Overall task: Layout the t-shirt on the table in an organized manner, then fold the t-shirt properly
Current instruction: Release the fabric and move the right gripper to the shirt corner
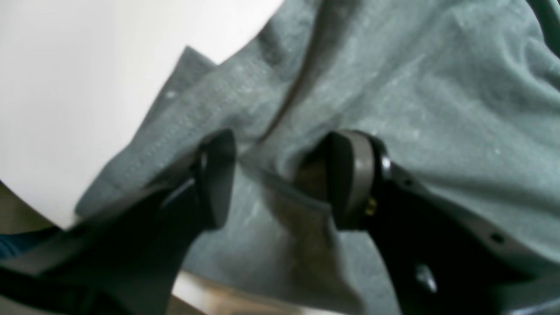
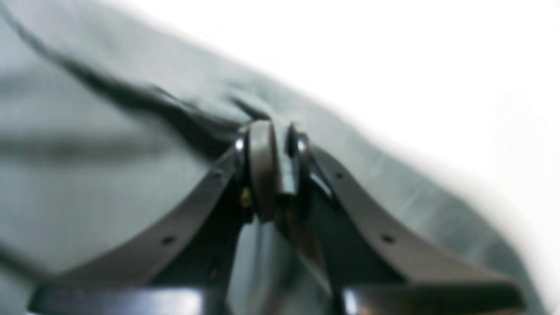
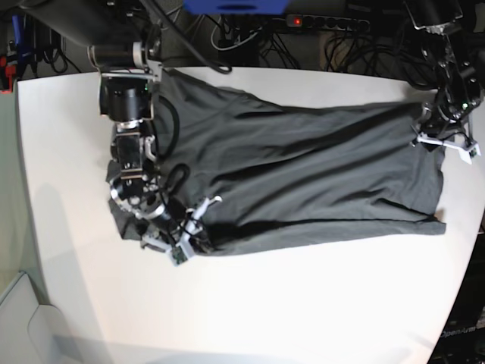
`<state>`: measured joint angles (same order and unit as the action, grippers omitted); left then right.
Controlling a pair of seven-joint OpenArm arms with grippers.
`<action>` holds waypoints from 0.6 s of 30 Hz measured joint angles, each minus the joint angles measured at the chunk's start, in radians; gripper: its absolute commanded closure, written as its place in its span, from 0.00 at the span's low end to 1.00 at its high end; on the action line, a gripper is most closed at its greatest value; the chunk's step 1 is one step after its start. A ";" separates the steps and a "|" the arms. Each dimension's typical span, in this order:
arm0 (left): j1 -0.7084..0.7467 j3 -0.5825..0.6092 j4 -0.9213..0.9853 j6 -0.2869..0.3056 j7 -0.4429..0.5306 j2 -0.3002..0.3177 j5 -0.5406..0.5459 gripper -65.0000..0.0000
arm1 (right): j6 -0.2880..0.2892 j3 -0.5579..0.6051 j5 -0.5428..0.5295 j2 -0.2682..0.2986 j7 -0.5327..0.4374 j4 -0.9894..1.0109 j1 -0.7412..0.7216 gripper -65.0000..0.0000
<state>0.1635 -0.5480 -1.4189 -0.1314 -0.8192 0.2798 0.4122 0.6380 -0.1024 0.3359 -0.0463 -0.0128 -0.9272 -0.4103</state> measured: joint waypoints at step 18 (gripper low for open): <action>0.055 -0.002 -0.042 -0.007 0.004 0.002 -0.007 0.47 | -0.491 0.002 -0.010 -0.037 -0.334 0.463 -0.328 0.65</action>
<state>0.2188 -0.5499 -1.4605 -0.1383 -0.8154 0.2821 0.4049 0.1467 -0.1009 0.3264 -0.0834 -0.3470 -0.4641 -0.7380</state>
